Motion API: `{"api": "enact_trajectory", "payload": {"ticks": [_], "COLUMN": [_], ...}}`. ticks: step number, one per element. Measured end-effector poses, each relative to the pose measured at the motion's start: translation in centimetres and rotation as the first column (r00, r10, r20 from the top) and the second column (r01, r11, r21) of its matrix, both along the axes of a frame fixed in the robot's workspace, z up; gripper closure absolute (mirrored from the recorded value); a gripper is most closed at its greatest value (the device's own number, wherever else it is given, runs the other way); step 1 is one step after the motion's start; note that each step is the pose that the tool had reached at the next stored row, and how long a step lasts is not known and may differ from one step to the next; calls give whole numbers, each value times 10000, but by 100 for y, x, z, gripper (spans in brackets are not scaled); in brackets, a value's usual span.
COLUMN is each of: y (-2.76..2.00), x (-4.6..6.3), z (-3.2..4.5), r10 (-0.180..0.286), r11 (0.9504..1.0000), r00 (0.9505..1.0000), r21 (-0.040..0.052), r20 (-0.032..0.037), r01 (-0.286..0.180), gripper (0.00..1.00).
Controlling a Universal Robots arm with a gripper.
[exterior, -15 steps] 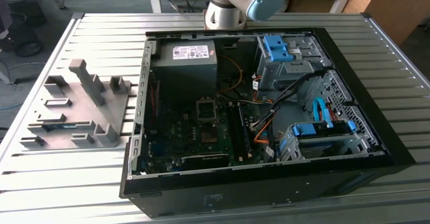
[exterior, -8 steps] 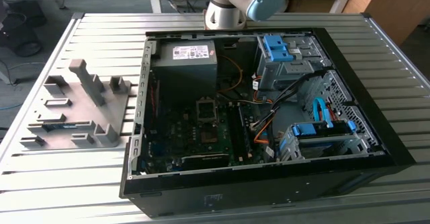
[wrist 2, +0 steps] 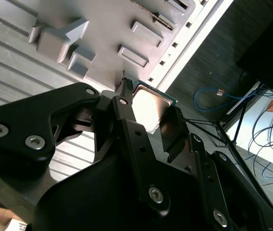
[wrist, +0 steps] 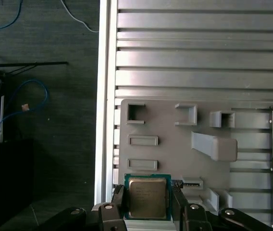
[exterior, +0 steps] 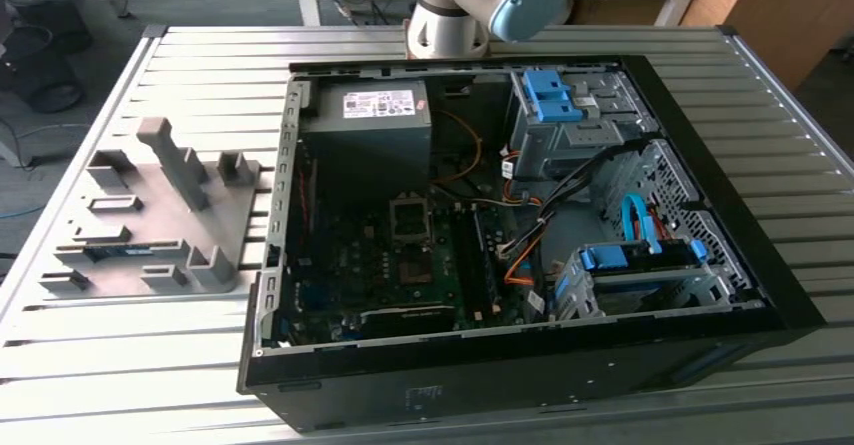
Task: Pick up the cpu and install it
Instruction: 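Pick up the cpu and move it towards the insertion slot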
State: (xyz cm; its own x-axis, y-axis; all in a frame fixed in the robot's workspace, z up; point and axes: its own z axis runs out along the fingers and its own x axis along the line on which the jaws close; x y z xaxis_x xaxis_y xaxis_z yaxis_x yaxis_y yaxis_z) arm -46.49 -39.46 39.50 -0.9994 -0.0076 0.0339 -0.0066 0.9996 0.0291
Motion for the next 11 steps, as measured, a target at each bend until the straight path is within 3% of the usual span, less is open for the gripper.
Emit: {"api": "enact_trajectory", "payload": {"ticks": [3,11], "y": [0,-1], "x": [50,336], "z": [0,0], "r10": [0,-1], "r11": [10000,10000], "r00": [10000,10000], "r21": [-1,-1], "r20": [-1,-16], "r01": [0,1], "gripper": [53,53]}}
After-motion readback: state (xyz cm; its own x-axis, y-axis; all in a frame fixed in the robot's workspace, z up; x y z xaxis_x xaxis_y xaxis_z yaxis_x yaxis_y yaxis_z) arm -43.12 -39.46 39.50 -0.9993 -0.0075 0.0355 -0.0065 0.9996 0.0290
